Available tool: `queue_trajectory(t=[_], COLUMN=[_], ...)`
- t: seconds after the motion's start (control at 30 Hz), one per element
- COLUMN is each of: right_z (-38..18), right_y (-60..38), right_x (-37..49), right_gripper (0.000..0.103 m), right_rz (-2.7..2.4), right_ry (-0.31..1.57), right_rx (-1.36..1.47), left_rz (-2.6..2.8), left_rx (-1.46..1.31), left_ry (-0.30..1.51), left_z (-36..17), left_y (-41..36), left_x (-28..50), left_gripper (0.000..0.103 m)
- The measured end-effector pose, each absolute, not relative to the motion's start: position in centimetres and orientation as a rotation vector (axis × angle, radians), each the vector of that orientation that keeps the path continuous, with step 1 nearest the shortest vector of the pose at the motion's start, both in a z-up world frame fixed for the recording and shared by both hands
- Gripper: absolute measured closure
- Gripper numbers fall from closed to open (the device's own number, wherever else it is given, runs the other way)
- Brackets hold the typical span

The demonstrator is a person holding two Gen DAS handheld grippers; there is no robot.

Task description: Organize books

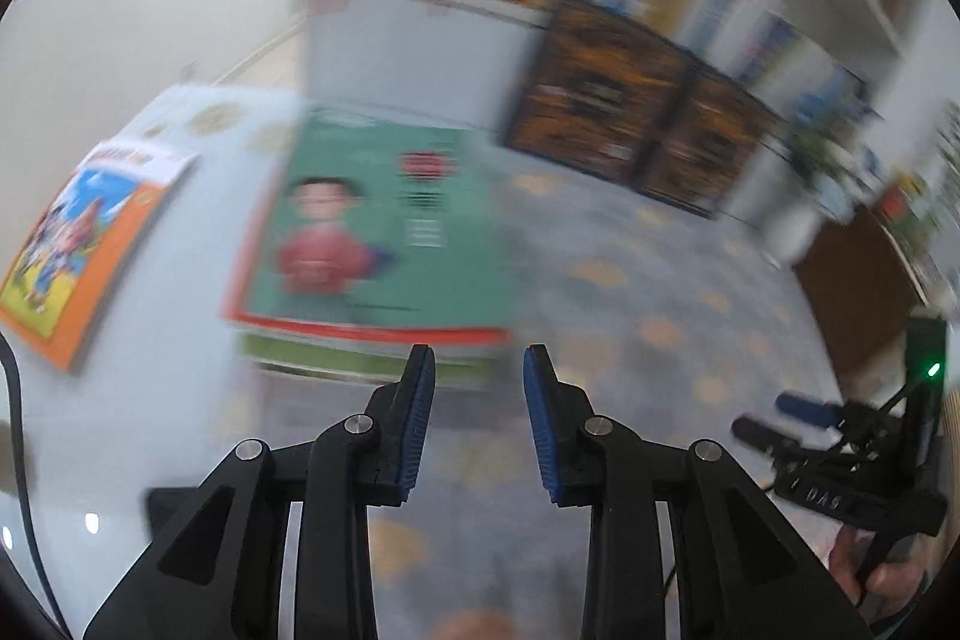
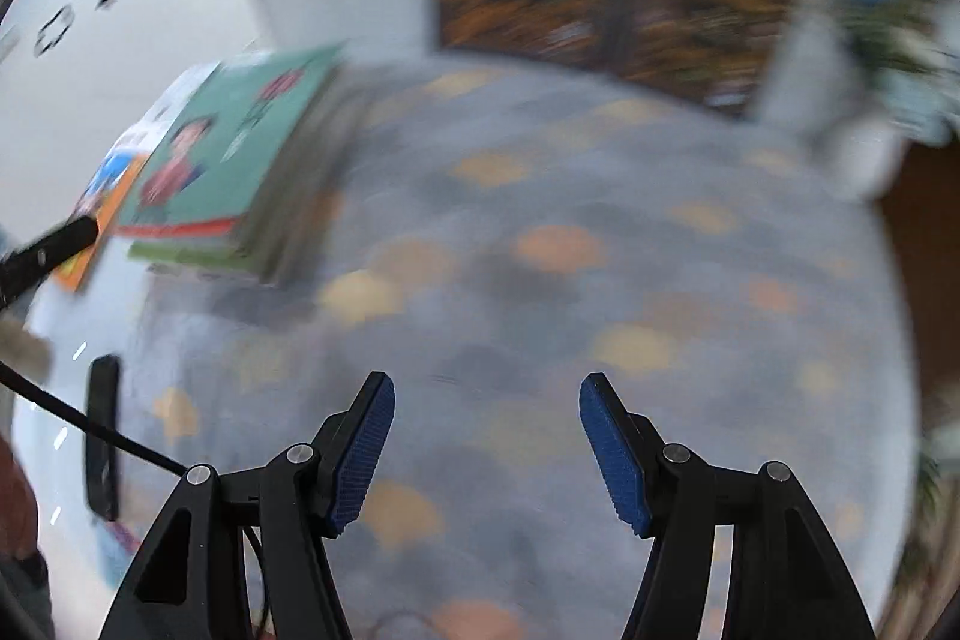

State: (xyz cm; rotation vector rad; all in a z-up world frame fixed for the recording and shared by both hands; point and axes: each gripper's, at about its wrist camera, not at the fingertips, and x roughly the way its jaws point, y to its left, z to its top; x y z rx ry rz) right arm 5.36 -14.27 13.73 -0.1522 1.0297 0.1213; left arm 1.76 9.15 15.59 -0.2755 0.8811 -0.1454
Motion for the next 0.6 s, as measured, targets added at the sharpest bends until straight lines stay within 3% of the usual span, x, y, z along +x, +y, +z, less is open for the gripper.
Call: queue_trajectory(t=[0.07, 0.17, 0.27, 0.3, 0.33, 0.6], right_z=[16.1, 20.4, 24.1, 24.7, 25.3, 27.7], right_y=[-16.4, -19.3, -21.6, -21.7, -22.1, -25.5], right_x=[3.5, 1.3, -0.3, -0.8, -1.1, -3.4], right_gripper=[0.037, 0.024, 0.021, 0.020, 0.019, 0.018], right_rz=[0.054, -0.017, -0.035, -0.040, -0.054, -0.061], right_ry=[0.958, 0.828, 0.723, 0.711, 0.703, 0.730], right_rx=[-0.130, -0.078, -0.016, -0.009, -0.003, 0.032], left_rz=[-0.231, -0.295, -0.352, -0.367, -0.377, -0.323], left_rx=[-0.247, -0.182, -0.133, -0.130, -0.134, -0.159], left_ry=[0.867, 0.817, 0.755, 0.739, 0.726, 0.694], left_z=[17.2, 20.0, 22.7, 23.4, 23.8, 26.1], left_y=[5.9, 2.3, -1.1, -2.0, -2.5, -6.4], left_x=[1.4, 0.4, -1.1, -1.7, -2.0, -3.7], left_gripper=[0.075, 0.069, 0.048, 0.032, 0.028, 0.027])
